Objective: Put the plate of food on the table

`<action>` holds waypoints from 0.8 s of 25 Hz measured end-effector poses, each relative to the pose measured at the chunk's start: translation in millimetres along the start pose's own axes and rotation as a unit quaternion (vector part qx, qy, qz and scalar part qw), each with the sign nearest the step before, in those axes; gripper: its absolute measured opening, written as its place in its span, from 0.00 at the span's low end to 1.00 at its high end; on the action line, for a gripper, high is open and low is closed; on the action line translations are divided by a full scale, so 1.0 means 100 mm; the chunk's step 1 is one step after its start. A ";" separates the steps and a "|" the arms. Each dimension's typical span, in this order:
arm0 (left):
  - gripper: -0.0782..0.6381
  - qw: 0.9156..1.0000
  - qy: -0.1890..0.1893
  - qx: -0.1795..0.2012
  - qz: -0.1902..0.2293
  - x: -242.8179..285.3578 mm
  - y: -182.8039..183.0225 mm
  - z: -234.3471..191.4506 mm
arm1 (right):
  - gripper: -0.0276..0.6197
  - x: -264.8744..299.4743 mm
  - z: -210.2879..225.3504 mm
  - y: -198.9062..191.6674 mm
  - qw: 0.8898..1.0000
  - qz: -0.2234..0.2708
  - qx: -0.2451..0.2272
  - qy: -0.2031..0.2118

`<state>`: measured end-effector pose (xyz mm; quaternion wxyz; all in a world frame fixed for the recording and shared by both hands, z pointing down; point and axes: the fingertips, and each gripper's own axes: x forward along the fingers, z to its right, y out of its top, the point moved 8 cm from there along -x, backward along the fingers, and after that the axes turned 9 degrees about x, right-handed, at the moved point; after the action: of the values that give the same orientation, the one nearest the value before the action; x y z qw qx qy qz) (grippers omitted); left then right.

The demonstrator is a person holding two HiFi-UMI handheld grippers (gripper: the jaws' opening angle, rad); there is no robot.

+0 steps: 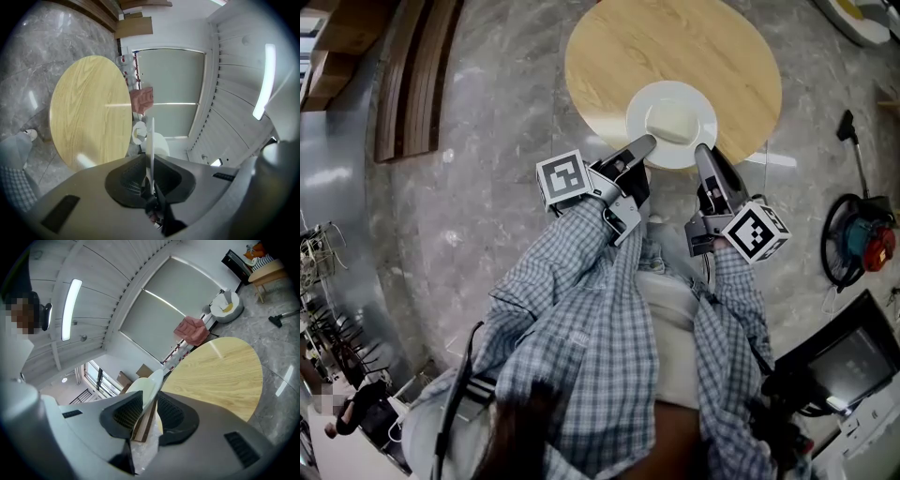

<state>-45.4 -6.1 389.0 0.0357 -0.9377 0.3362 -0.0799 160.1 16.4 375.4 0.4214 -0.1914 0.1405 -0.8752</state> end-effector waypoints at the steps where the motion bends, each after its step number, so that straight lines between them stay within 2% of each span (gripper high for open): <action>1: 0.16 1.000 0.000 0.001 -0.002 0.04 0.04 0.00 | 0.20 0.04 0.01 0.03 1.000 0.001 0.001 0.000; 13: 0.16 1.000 0.000 0.007 -0.023 0.41 0.41 -0.03 | 0.20 0.37 0.08 0.33 1.000 0.012 0.001 -0.021; 20: 0.16 0.999 0.012 0.004 -0.044 0.58 0.64 -0.18 | 0.20 0.59 0.17 0.40 0.999 0.014 0.012 -0.041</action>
<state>-44.6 -92.1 406.3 0.0317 -0.9503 0.2951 -0.0940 160.8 -55.8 386.8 0.4415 -0.2197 0.1151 -0.8623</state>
